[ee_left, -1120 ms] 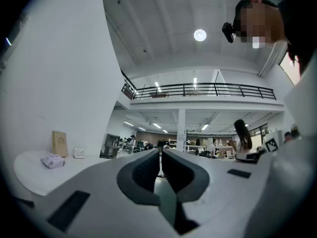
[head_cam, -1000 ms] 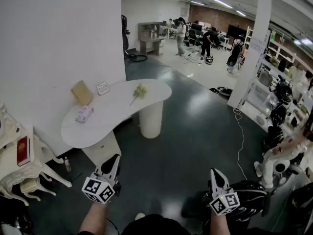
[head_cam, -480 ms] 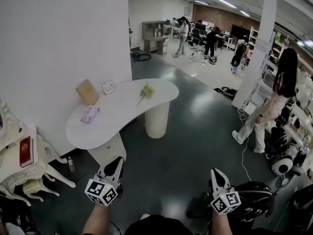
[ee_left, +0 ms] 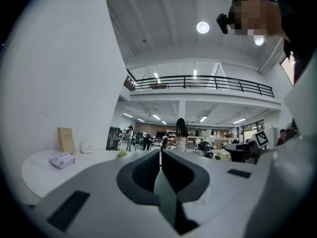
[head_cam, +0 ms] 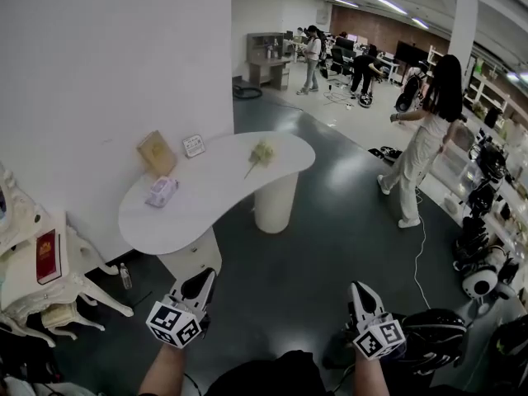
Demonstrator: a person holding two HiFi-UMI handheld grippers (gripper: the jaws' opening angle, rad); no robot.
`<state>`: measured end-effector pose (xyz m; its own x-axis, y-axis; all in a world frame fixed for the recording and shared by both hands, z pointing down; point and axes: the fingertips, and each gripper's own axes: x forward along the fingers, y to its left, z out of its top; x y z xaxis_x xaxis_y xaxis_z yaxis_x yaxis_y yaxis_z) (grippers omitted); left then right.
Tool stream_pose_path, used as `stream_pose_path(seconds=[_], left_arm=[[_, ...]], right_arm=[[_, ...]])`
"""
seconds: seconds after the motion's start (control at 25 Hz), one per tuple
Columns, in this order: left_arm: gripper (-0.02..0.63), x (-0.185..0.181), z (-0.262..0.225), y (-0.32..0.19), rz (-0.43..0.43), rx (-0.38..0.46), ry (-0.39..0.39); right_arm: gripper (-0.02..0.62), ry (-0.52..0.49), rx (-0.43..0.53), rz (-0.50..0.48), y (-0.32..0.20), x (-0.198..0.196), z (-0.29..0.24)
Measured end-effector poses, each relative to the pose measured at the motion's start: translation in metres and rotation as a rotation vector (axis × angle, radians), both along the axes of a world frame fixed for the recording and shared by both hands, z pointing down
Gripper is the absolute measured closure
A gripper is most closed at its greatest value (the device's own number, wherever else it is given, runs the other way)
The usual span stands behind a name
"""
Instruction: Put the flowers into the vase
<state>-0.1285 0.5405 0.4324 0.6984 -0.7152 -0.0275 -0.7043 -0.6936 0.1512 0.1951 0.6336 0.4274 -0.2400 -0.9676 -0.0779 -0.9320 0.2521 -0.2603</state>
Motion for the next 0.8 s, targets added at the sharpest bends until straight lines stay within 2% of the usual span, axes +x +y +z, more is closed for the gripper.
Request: stream_pose_path(seconds=[0.24,0.48,0.8], left_arm=[[0.584,0.003,-0.008,-0.022,-0.008,-0.015,-0.012],[0.584,0.009,-0.002,-0.064,-0.052,0.005,-0.006],[0.584,0.05,-0.021,-0.135,-0.125,0.011,0.017]], right_arm=[[0.571,-0.02,-0.019,-0.014,-0.027,0.005,0.009],[0.571,-0.03,0.006,-0.041,-0.085,0.023,0.005],[0.571,-0.043,0.041,-0.096,-0.175,0.076,-0.012]])
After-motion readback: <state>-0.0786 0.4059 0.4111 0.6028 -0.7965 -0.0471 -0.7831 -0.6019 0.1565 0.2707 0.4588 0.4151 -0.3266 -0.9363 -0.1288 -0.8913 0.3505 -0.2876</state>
